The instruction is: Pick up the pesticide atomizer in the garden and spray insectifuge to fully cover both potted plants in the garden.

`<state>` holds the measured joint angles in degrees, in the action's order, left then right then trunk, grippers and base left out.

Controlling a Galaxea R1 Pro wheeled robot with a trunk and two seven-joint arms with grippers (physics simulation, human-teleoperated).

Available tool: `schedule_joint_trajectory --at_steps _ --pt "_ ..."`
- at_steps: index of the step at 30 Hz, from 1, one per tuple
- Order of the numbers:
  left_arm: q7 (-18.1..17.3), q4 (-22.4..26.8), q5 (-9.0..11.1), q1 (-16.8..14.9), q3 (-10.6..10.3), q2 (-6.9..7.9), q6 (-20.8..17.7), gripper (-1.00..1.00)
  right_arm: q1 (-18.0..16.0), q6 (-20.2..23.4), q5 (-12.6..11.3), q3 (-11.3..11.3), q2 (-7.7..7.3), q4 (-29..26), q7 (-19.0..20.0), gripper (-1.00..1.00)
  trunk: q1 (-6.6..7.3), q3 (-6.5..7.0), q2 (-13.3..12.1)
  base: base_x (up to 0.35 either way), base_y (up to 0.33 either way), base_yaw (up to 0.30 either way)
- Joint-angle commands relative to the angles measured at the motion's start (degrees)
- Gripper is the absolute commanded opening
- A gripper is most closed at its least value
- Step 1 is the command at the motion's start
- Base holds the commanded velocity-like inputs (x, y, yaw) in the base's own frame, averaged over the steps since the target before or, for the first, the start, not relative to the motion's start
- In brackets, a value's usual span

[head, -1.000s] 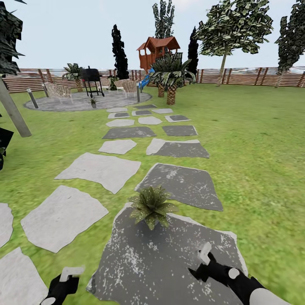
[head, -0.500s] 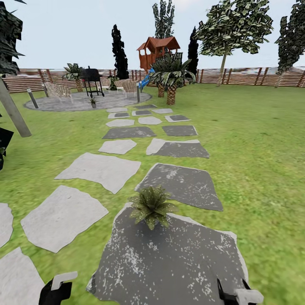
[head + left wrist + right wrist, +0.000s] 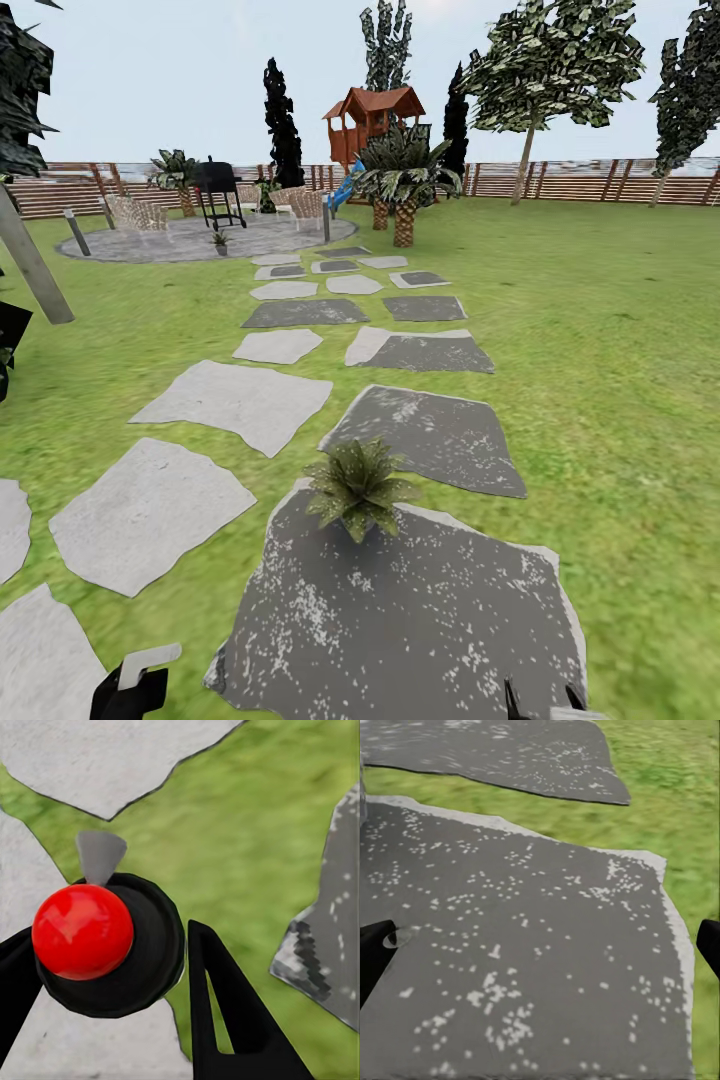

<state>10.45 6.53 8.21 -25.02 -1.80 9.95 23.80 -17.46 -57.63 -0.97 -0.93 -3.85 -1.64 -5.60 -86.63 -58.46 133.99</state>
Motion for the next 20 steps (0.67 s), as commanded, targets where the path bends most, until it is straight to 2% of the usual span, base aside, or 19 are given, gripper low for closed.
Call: schedule_joint_trajectory --at_steps 1,20 --pt "0.04 -0.03 0.42 -0.03 -0.22 -0.01 0.2 -1.0 -0.03 -0.13 -0.19 -0.21 0.26 0.18 -0.01 1.0 0.01 -0.05 0.02 0.0 0.0 0.0" --pt "0.01 0.99 -0.27 -0.03 -0.61 0.07 0.28 -1.0 -0.03 -0.11 -0.17 -0.21 0.51 0.33 -0.02 1.0 0.01 -0.05 0.02 0.0 0.0 0.0"
